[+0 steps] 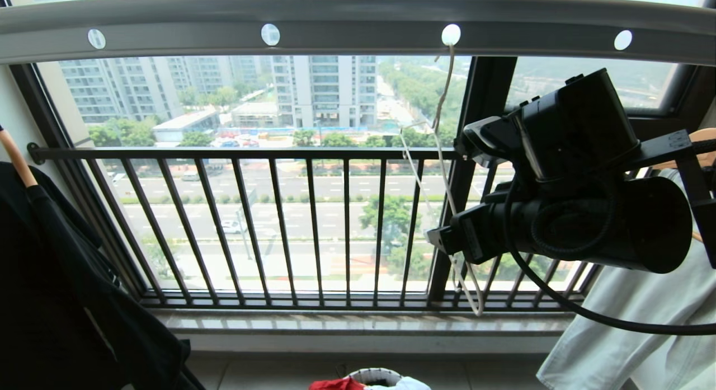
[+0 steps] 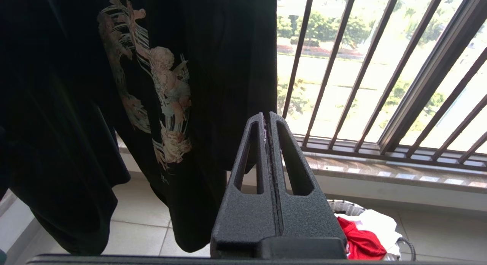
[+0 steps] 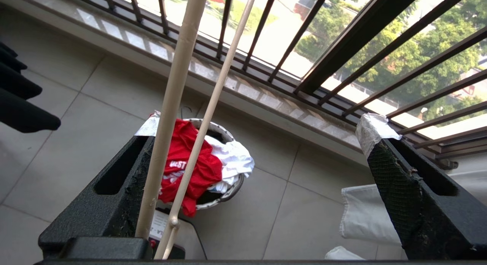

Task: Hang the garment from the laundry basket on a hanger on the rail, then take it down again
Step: Pick up the clothes rack on the clothesline

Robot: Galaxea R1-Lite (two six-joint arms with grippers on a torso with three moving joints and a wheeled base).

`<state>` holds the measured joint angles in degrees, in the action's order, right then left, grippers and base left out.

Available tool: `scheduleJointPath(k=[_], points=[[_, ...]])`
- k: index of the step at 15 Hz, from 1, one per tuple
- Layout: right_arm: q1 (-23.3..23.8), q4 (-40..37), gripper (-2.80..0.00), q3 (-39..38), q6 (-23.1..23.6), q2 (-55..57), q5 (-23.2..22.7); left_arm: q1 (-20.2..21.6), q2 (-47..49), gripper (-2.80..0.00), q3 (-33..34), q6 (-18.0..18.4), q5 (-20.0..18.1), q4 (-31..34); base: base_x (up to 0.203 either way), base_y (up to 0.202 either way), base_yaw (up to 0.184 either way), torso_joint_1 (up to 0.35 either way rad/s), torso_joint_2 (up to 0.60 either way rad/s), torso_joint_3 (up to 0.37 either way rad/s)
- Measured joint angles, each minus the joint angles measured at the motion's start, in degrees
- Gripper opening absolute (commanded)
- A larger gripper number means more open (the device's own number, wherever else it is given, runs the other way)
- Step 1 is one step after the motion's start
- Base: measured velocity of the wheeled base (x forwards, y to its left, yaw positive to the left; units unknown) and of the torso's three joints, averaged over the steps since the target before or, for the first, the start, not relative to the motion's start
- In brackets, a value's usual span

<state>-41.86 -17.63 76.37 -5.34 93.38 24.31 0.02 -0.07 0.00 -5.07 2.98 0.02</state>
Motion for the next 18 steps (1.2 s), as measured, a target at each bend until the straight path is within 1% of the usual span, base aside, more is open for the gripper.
scheduleJointPath(k=[8,13,16,18], points=[[0.0,0.1,0.00,-1.1,-0.5,-0.6,-0.2,0.0,0.0,-2.80,0.0,0.0,0.0,0.0,0.000,0.000,0.000,0.000,0.00,0.000],[0.0,3.9,0.00,-1.9,-0.7,-1.0,-0.3,0.0,0.0,-2.80,0.0,0.0,0.0,0.0,0.000,0.000,0.000,0.000,0.00,0.000],[0.0,4.0,0.00,-2.0,-2.6,-0.9,-0.4,0.0,0.0,-2.80,0.0,0.0,0.0,0.0,0.000,0.000,0.000,0.000,0.00,0.000],[-0.1,4.0,0.00,-2.6,-2.7,-0.9,-0.4,0.0,0.0,-2.80,0.0,0.0,0.0,0.0,0.000,0.000,0.000,0.000,0.00,0.000]])
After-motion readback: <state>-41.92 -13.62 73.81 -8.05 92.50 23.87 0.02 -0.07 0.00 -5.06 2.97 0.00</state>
